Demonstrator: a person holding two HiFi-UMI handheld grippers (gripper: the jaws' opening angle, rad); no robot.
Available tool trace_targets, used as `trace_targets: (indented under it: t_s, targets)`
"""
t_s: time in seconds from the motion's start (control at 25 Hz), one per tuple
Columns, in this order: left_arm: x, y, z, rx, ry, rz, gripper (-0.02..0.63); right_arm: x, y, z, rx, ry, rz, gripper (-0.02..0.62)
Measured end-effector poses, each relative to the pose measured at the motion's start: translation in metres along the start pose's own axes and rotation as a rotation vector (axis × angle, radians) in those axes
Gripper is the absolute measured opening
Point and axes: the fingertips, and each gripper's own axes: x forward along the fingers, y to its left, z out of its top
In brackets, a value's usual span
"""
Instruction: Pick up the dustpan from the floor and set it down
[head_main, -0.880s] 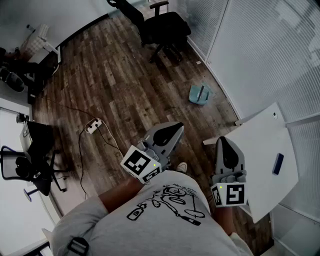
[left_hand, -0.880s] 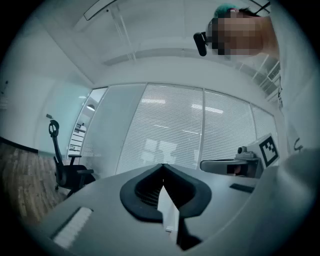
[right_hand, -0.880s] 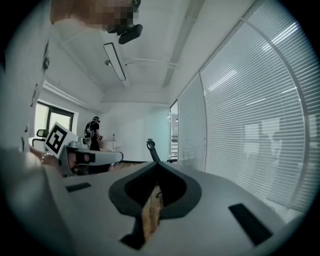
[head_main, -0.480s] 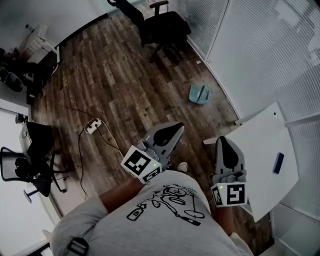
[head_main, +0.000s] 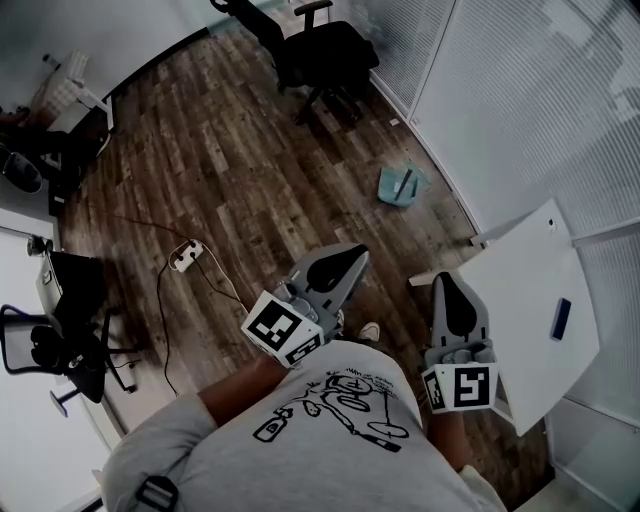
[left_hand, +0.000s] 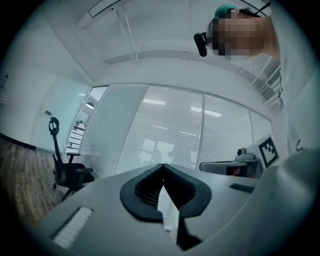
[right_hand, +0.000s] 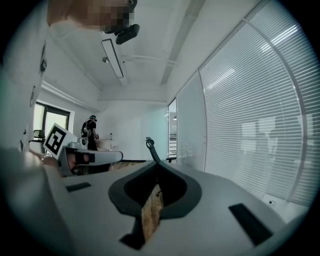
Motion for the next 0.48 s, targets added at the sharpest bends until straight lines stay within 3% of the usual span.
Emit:
trace_targets:
  t_s: [0.28, 0.48]
  targets:
    - [-0.027, 0.028, -0.002, -0.019, 0.016, 0.013, 0.002, 0.005, 0.003, -0.006, 0.032, 0.004, -0.081, 0.006]
    - [-0.031, 0.041, -0.006, -0.033, 0.030, 0.029, 0.002, 0.016, 0.013, -0.018, 0.026, 0.050, -0.053, 0.006]
